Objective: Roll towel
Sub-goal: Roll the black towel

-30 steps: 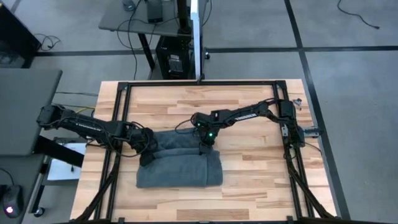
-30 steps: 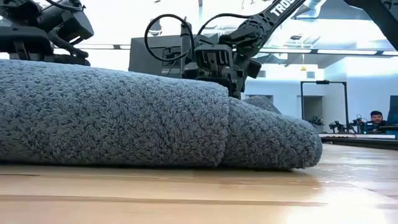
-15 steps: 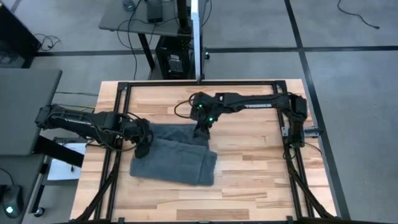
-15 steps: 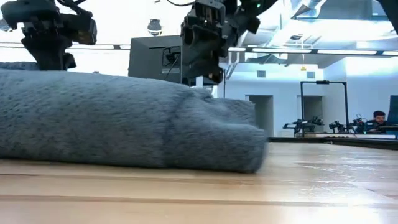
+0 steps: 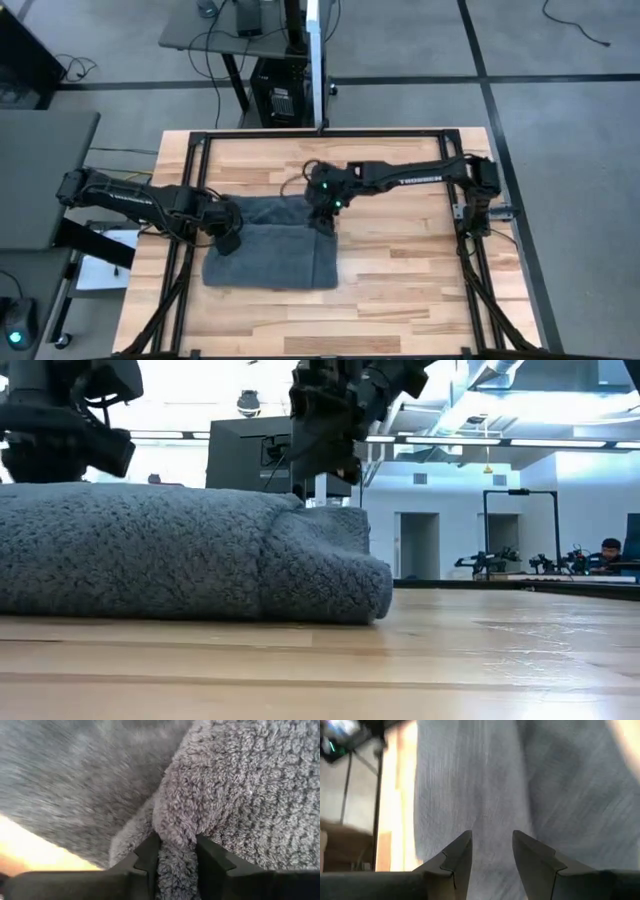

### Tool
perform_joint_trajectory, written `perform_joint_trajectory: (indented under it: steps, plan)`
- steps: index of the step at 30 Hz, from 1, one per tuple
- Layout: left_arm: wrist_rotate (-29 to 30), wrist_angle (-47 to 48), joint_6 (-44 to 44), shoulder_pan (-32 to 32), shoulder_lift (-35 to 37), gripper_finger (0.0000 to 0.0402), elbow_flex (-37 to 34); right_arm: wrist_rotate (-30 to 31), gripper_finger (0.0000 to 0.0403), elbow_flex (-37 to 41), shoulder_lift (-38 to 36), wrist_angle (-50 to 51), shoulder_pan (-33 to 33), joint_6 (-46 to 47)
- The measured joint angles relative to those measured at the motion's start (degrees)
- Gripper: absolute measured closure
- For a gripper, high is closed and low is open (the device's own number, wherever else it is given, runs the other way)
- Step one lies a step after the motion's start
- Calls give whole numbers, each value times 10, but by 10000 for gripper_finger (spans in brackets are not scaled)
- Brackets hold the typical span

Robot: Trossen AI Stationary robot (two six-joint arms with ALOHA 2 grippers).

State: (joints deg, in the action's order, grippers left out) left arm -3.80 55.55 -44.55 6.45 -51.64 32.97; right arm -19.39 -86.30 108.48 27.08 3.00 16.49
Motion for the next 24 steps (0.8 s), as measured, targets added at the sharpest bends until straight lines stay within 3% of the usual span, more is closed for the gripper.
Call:
perform_joint_trajectory:
  steps: [7,11,13,16,20,24]
  plan:
    - [-7,-15,-4,3,0,334,1,14,271,2,26,-48,-24,8]
    - [-7,-13,-1,3,0,330,1,22,272,0,24,-145,-45,11]
    - [-7,-14,6,2,0,330,1,62,276,-1,34,-184,-60,10]
    - [-4,-12,8,2,0,330,1,94,304,0,76,-253,-72,17]
    - [-4,-8,7,2,0,329,2,97,382,1,131,-368,-73,58]
    - [-8,7,16,2,0,329,9,97,396,-1,179,-396,-73,94]
